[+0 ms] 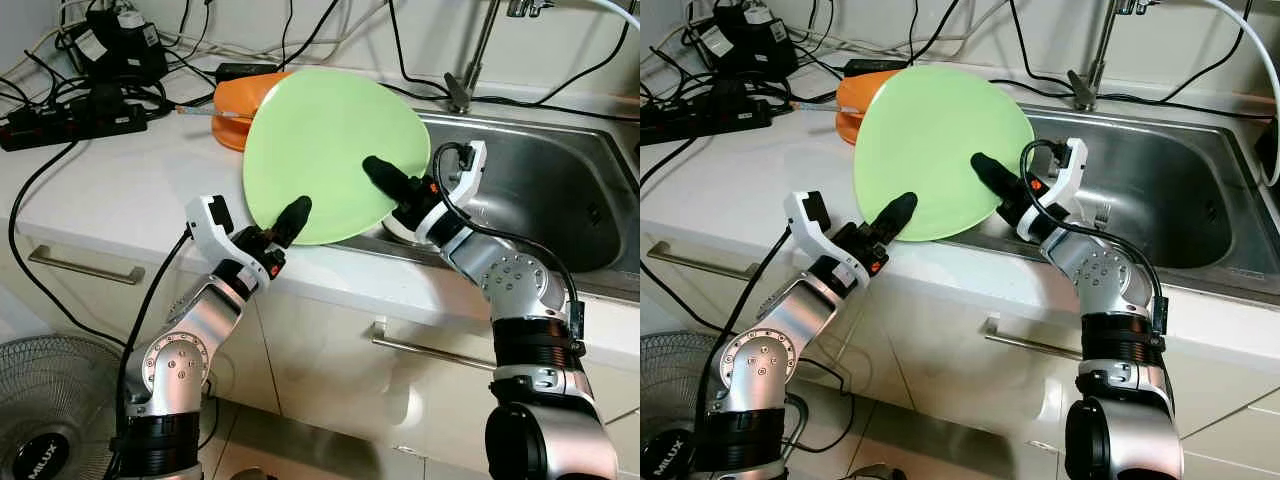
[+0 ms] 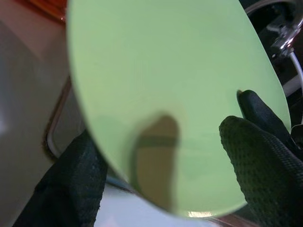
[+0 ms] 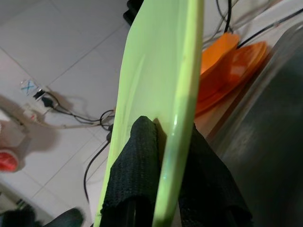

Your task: Kitchen organization

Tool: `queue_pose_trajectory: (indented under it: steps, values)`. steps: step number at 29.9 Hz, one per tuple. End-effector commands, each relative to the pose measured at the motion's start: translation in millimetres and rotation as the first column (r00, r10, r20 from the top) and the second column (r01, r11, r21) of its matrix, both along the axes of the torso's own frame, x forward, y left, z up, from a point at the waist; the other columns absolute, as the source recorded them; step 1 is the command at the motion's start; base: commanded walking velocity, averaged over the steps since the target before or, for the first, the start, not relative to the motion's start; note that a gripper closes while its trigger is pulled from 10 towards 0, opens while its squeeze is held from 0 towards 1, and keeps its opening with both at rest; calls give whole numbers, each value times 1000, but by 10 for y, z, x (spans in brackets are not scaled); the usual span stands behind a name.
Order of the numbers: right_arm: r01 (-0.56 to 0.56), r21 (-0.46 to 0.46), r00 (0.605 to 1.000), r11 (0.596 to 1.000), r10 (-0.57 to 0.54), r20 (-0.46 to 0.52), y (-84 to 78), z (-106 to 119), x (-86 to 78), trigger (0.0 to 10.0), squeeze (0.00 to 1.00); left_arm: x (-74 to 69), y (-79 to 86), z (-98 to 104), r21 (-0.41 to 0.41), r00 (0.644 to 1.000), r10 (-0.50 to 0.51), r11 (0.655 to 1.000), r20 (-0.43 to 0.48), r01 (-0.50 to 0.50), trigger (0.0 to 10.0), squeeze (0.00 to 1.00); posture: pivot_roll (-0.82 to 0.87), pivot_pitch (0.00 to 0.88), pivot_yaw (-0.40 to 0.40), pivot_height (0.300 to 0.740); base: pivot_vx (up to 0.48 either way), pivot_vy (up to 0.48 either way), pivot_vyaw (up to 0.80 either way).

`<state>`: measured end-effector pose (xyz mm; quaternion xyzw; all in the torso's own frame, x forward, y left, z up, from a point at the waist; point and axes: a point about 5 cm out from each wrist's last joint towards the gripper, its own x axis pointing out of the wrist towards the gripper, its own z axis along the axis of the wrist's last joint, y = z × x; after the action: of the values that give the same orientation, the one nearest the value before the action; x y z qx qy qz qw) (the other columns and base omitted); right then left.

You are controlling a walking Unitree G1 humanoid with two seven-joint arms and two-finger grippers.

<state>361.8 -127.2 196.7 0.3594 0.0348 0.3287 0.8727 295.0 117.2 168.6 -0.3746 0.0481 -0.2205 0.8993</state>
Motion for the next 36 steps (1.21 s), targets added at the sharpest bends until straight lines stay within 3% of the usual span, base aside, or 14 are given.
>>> queue_pose_trajectory:
  steps: [1, 12, 13, 14, 15, 16, 17, 19, 20, 21, 22, 30, 36]
  values:
    - [53, -37, 999, 998, -54, -7, -69, -3, 38, 0, 0, -38, -3, 199, -5, 994, -4, 1000, 112, 5, 10000, 1000, -12, 29, 34, 740, 0, 0, -444]
    - [80, -22, 997, 997, -80, 6, -103, 24, 63, 0, 0, -42, -11, 220, 75, 993, 7, 997, 122, -16, 10000, 1000, -11, 28, 38, 740, 0, 0, -223]
    - [87, -26, 996, 996, -87, 4, -111, 20, 72, 941, 0, -45, -19, 227, 84, 992, 8, 996, 126, -18, 10000, 1000, -10, 28, 37, 740, 0, 0, 0]
    - [90, -27, 996, 996, -90, 4, -114, 18, 76, 941, 0, -48, -21, 230, 85, 992, 8, 996, 127, -19, 10000, 1000, -10, 28, 37, 740, 0, 0, 0]
    - [95, -25, 995, 995, -95, 3, -119, 19, 79, 1765, 0, -49, -21, 235, 89, 991, 13, 996, 131, -25, 10000, 871, -9, 29, 37, 740, 0, 0, 0]
    - [98, -24, 995, 995, -98, 3, -123, 19, 82, 1765, 0, -50, -20, 238, 92, 991, 16, 995, 133, -28, 10000, 871, -9, 29, 37, 740, 0, 0, 0]
    - [102, -27, 995, 994, -102, 3, -127, 18, 84, 3882, 0, -48, -14, 244, 103, 990, 23, 994, 139, -38, 10000, 412, -9, 29, 37, 740, 0, 0, 0]
    - [110, -33, 994, 993, -110, 4, -134, 17, 89, 3882, 0, -46, -9, 250, 115, 989, 29, 992, 145, -46, 10000, 412, -9, 29, 37, 740, 0, 0, 0]
    - [135, -51, 991, 989, -135, 11, -153, 18, 105, 8863, 0, -32, 15, 275, 160, 984, 60, 983, 169, -87, 10000, 0, -7, 31, 37, 740, 0, 0, 0]
    - [135, -51, 991, 989, -135, 11, -153, 18, 105, 8863, 0, -32, 15, 275, 160, 984, 60, 983, 169, -87, 10000, 0, -7, 31, 37, 740, 0, 0, 0]
    - [161, -70, 987, 985, -159, 24, -166, 27, 120, 10000, 0, -19, 31, 301, 196, 979, 77, 974, 190, -114, 10000, 0, -7, 31, 37, 740, 0, 0, 0]
    - [286, -88, 957, 954, -281, 71, -273, 105, 182, 10000, 0, -6, 45, 339, 219, 973, 99, 965, 210, -145, 10000, 0, -4, 39, 41, 740, 0, 0, 0]
    - [409, -157, 912, 899, -404, 65, -419, 50, 240, 10000, 0, -30, 48, 301, 236, 973, 105, 959, 205, -154, 10000, 0, 4, 48, 41, 740, 0, 0, 0]
